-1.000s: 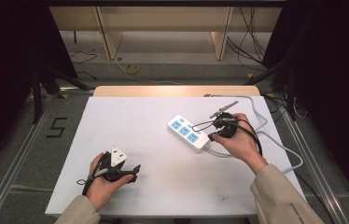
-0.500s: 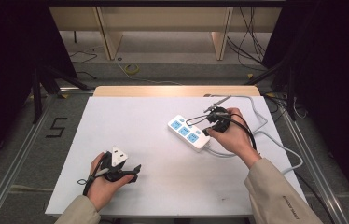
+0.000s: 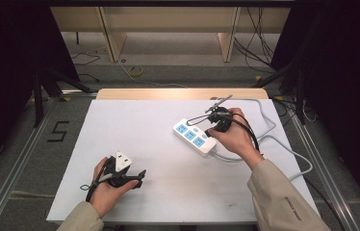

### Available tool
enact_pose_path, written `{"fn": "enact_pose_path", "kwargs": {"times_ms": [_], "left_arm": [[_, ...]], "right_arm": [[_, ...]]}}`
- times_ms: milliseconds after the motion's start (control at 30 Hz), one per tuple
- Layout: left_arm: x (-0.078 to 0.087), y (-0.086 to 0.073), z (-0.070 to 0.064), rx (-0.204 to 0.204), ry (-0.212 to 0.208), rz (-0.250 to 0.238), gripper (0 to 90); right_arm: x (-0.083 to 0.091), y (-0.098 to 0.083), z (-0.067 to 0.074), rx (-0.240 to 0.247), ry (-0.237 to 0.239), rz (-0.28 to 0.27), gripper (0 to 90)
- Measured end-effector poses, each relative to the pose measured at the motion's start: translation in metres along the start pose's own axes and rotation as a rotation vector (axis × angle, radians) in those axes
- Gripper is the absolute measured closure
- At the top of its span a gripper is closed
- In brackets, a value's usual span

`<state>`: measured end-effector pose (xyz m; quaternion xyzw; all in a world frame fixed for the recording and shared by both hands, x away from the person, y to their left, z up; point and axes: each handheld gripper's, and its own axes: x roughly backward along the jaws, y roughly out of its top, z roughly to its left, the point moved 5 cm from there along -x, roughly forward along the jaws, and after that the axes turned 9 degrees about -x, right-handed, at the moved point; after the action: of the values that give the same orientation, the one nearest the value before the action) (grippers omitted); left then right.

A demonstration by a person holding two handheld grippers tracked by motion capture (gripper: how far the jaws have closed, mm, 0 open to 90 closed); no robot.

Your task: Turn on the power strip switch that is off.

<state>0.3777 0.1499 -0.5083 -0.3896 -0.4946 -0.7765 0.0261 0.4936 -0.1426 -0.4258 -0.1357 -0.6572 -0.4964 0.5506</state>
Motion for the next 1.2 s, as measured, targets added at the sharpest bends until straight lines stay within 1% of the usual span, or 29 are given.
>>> {"fn": "enact_pose_path", "kwargs": {"times_ms": [267,567,700,1000,1200], "left_arm": [[0.000,0.000,0.000,-0.002,-0.001,0.001,19.9],[0.000,0.000,0.000,-0.002,-0.002,0.000,20.1],[0.000,0.000,0.000,-0.002,-0.001,-0.001,20.1],[0.000,0.000,-0.001,0.002,0.000,-0.002,19.8],[0.000,0.000,-0.001,0.001,0.000,-0.002,19.9]], "right_arm": [[-0.004,0.005,0.000,-0.003,-0.001,0.004,90.0],[-0.012,0.013,0.004,0.000,0.001,0.000,90.0],[-0.013,0.015,0.005,0.007,0.003,0.000,90.0],[-0.016,0.022,0.006,-0.003,0.003,-0.005,90.0],[-0.018,0.024,0.006,0.001,0.003,-0.002,90.0]]}}
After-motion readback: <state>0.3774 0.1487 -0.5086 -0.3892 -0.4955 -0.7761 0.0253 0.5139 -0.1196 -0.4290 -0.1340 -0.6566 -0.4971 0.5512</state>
